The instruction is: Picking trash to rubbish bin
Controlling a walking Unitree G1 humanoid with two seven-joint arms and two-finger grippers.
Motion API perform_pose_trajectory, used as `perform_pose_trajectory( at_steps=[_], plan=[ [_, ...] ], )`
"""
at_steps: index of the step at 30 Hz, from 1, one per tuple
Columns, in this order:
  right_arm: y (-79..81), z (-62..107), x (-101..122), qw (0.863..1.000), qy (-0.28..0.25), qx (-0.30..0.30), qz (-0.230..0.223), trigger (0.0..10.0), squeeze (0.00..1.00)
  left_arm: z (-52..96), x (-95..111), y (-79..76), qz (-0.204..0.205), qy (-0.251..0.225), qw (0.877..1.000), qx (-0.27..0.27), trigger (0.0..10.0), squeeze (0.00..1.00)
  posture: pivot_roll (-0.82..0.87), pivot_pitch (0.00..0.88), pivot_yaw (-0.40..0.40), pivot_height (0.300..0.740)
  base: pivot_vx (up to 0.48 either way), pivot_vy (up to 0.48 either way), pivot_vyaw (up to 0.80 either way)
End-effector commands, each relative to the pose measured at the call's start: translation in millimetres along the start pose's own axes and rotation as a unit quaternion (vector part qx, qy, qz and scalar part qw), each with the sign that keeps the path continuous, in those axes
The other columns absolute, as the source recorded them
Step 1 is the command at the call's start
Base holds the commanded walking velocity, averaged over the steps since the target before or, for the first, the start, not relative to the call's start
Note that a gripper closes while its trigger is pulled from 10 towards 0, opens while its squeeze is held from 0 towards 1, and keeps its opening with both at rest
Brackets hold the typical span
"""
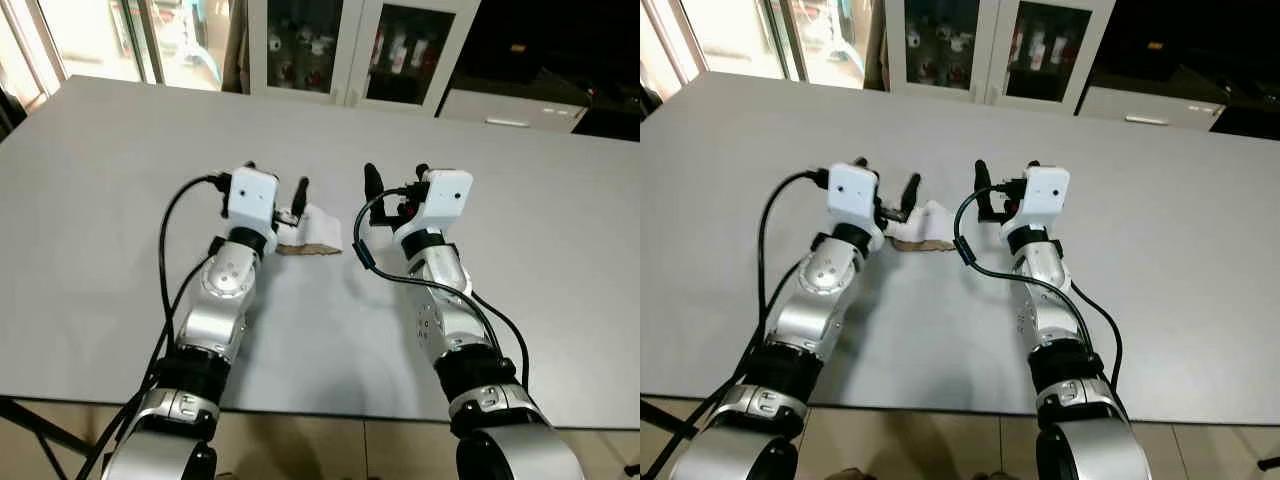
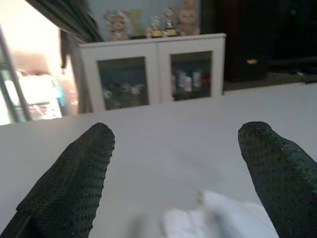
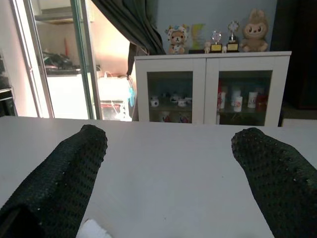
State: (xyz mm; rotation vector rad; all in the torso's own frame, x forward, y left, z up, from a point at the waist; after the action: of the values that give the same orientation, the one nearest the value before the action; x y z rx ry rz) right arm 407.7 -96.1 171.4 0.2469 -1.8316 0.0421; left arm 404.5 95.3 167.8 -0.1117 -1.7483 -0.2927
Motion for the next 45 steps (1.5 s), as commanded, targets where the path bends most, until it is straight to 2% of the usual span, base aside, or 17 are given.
perform_pose_trajectory(
  at_steps=[1,5,10,11,12,13,22,23,31,41,43,45],
  plan=[
    [-4.6,2.3,1,1.000,-0.001,-0.007,0.001,10.0,0.00,-2.0,-5,-13.4,0.005,0.016,0.999,-0.031,10.0,0.00,-0.03,0.056,-0.092,0.740,0.000,0.000,0.00],
    [-5.6,4.5,-1,1.000,0.001,-0.009,0.001,10.0,0.00,-4.7,-4,-19.1,0.005,0.018,0.999,-0.041,10.0,0.00,-0.03,0.056,-0.090,0.740,0.000,0.000,0.00],
    [-4.6,5.9,-3,1.000,0.003,-0.010,-0.001,10.0,0.00,-14.7,-6,-11.4,-0.015,0.035,0.999,-0.019,10.0,0.00,-0.04,0.056,-0.084,0.740,0.000,0.000,0.00],
    [-5.4,6.3,-2,1.000,0.002,-0.011,-0.001,10.0,0.00,-19.2,-3,-7.2,-0.015,0.033,0.999,-0.011,10.0,0.30,-0.05,0.057,-0.082,0.740,0.000,0.000,0.00],
    [-5.8,6.4,-2,1.000,0.002,-0.012,-0.001,10.0,0.00,-21.3,-1,-5.6,-0.015,0.032,0.999,-0.008,10.0,0.30,-0.05,0.057,-0.082,0.740,0.000,0.000,0.00],
    [-6.1,7.1,-3,1.000,0.002,-0.013,-0.001,10.0,0.00,-23.6,1,-4.4,-0.012,0.032,0.999,-0.007,10.0,1.00,-0.05,0.058,-0.079,0.740,0.000,0.000,0.00],
    [-5.9,17.8,-7,1.000,0.007,-0.019,-0.002,10.0,0.00,-37.1,6,-1.4,0.001,0.040,0.999,-0.005,10.0,1.00,-0.08,0.106,-0.065,0.740,0.000,0.000,0.00],
    [-6.0,20.0,-8,1.000,0.008,-0.021,-0.003,10.0,0.00,-39.1,6,-1.9,0.002,0.043,0.999,-0.006,10.0,0.00,-0.08,0.119,-0.063,0.740,0.000,0.000,0.00],
    [1.8,36.6,-12,1.000,0.017,-0.020,-0.014,10.0,0.00,-46.8,4,-3.5,0.019,0.066,0.998,-0.005,10.0,0.00,-0.12,0.190,-0.048,0.740,0.000,0.000,0.00],
    [18.1,55.1,-18,0.999,0.034,-0.011,-0.033,10.0,0.00,-48.9,2,-16.0,0.073,0.074,0.994,-0.032,10.0,0.00,-0.15,0.251,-0.033,0.740,0.000,0.000,0.00],
    [20.8,59.6,-19,0.999,0.038,-0.012,-0.035,10.0,0.00,-48.6,1,-19.0,0.069,0.076,0.994,-0.038,10.0,0.00,-0.15,0.261,-0.029,0.740,0.000,0.000,0.00],
    [23.8,63.3,-20,0.998,0.043,-0.010,-0.039,10.0,0.00,-48.3,-2,-24.1,0.048,0.083,0.994,-0.045,10.0,0.00,-0.16,0.270,-0.025,0.740,0.000,0.000,0.00]
  ],
)
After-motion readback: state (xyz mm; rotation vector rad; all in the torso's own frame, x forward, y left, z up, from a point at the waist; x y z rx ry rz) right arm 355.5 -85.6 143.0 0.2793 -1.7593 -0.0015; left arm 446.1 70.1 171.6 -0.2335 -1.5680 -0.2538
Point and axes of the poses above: a point about 5 cm out from each wrist's last joint towards the gripper, its own z axis pointing back from the gripper into the wrist, its own x axis along the axis of the wrist's last joint, y = z × x, the point moved 5 cm from there along -z, pointing out of the wrist towards the gripper, and after that the axes turned 3 degrees about z, right-handed, at the moved point
